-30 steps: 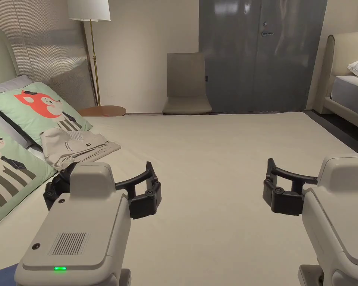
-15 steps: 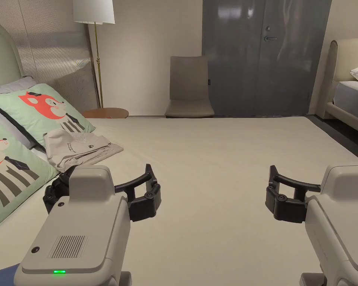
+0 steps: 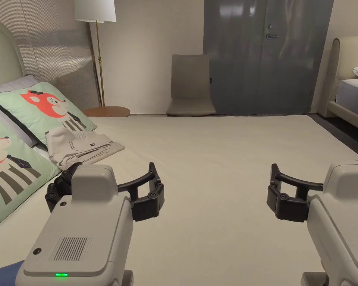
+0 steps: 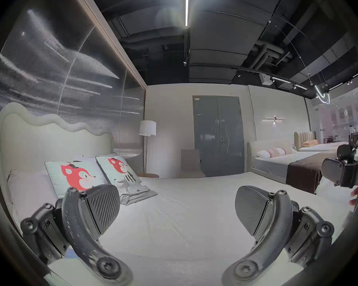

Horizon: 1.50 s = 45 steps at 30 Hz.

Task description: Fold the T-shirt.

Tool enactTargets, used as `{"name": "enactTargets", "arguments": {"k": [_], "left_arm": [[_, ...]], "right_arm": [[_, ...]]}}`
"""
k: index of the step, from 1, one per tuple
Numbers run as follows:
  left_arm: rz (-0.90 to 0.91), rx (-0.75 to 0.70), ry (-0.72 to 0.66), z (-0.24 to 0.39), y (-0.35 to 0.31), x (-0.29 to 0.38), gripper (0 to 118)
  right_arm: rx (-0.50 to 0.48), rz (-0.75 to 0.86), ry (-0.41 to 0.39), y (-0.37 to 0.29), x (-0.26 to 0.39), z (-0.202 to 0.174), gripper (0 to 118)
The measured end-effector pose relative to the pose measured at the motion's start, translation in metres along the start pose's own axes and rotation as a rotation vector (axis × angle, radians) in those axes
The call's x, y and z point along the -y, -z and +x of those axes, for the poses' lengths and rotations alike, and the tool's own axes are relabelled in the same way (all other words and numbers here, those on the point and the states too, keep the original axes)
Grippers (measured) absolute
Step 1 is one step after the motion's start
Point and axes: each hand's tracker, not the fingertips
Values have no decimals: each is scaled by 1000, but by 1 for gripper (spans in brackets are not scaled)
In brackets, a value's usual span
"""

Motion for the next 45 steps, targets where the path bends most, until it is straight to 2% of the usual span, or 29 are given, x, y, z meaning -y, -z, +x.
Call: {"name": "enactTargets", "arguments": {"k": [8,11,15,19,24,28,32,34,45], "left_arm": [[-4,-1,-8,-1,0,0,111],[-6,3,-7,-1,0,-1,111],[-11,7,-1,-1,0,-1,111],[-16,12,-3,-2,0,-2,111],[-14,11,-20,-4,0,-5,111],[-18,10,-19,-5,0,-6,111],[-16,5,-15,-6,0,-7,111],[-17,3,-20,-7,0,-7,111],[-27,7,-27,-7,-1,-8,111]], "right_arm": [[-25,-18,6,2,1,2,118],[6,-42,10,6,1,0,118],[-3,-65,34,7,-2,4,118],[20,-67,23,6,-7,2,118],[3,-113,108,8,-8,7,118],[48,-124,52,8,-5,4,118],[67,-137,66,8,-5,4,118],[113,-126,14,8,-6,1,118],[58,-95,0,5,-11,5,118]]}}
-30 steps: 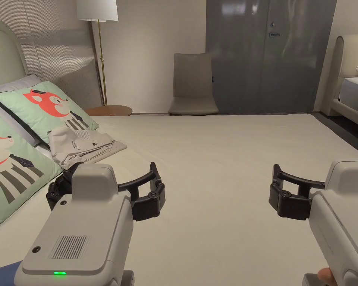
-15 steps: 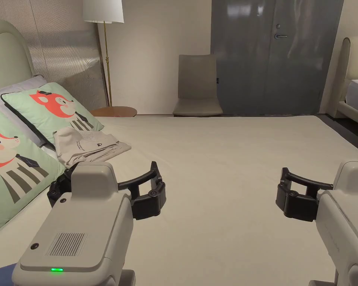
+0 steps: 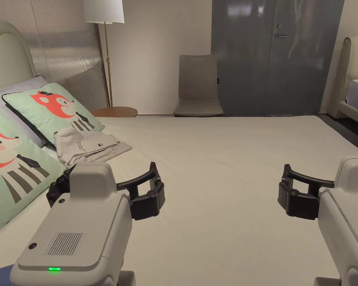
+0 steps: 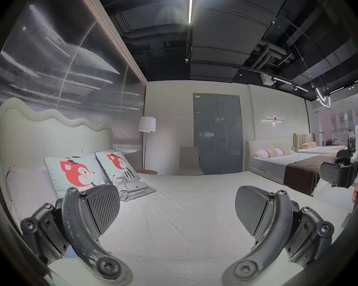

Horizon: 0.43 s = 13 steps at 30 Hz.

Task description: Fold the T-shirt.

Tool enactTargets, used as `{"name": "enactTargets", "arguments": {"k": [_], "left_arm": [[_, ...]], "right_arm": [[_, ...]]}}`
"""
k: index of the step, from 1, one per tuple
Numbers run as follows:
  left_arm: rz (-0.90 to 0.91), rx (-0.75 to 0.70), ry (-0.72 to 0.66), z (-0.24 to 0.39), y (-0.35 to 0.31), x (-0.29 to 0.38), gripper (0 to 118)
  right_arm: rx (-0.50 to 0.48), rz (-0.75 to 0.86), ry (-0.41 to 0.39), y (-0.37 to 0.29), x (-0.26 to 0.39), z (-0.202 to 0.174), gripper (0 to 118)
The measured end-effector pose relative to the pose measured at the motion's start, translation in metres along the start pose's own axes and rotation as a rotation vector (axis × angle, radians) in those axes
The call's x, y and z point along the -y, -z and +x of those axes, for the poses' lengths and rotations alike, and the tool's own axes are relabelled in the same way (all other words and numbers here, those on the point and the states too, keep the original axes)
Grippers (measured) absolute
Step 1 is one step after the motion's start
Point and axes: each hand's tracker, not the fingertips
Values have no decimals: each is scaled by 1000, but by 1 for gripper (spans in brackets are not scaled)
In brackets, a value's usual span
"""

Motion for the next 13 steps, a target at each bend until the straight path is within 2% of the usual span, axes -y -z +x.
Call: {"name": "enactTargets", "arguments": {"k": [13], "left_arm": [[-3,8,0,1,-1,-1,111]], "right_arm": [[-24,-8,22,-4,-4,0,118]]}}
